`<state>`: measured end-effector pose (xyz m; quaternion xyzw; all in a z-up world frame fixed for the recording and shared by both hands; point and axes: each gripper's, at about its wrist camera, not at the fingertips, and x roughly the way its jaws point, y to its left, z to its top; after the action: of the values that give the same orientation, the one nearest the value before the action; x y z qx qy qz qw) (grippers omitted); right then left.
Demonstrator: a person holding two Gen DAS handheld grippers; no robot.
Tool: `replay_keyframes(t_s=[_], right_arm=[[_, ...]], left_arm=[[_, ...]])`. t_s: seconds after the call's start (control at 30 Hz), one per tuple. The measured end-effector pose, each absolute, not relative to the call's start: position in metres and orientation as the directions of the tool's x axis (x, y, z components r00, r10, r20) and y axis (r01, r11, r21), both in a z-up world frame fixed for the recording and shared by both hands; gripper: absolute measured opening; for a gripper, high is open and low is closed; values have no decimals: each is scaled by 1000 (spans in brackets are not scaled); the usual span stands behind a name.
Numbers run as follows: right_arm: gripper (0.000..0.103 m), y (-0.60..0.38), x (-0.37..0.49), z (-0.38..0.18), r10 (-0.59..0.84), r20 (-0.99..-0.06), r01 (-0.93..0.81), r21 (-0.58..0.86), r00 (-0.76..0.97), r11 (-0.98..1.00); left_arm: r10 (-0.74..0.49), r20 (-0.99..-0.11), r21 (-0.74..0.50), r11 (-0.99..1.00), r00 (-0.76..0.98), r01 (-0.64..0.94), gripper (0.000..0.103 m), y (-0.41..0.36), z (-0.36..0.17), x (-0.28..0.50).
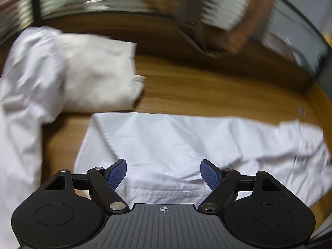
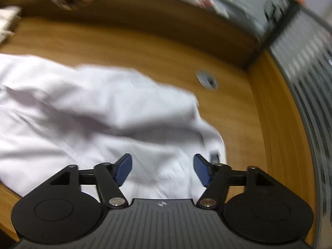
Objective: Fold clothes
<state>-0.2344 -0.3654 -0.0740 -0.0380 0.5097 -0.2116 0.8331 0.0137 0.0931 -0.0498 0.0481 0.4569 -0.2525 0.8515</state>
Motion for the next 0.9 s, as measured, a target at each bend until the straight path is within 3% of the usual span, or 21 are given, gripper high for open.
replay_keyframes(t_s=[0.2,0.43,0.47,0.5,0.53,0.57,0.6,0.7,0.9], right_arm=[[74,-339,-197,-65,-337,-822,121,-317,459,940],[73,-324,-172,-101,-388,-825,-33,-439,411,898],[72,-322,-169,-106,-396,-823,-51,-454,407,890],[63,-323,-168,-107,-404,-819,-53,-463,408,885],[53,-323,-167,-106,-406,-817,-55,-466,409,883],[24,-324,-166,-104,-407,-816,-57,-469,410,882],[6,-324,-165,-102,-411,-812,-58,-475,415,878],[0,-318,-161,-78,-465,-745,-47,-550,478,834],[0,-343,-120,-45,-514,-670,-13,-615,536,788]], left_arm=[[-367,-848,-78,800,382,595,82,56,-72,24],[-295,-867,54,746,401,664,82,34,-94,23],[-292,-865,58,750,408,658,69,34,-94,24],[-293,-862,54,757,413,652,53,36,-94,26],[-308,-863,24,767,401,641,45,38,-92,29],[-345,-861,-35,775,375,631,24,43,-88,32],[-371,-851,-63,775,372,629,16,44,-81,35],[-427,-815,-100,770,393,630,8,47,-57,41],[-457,-769,-94,772,447,629,5,41,-30,86]])
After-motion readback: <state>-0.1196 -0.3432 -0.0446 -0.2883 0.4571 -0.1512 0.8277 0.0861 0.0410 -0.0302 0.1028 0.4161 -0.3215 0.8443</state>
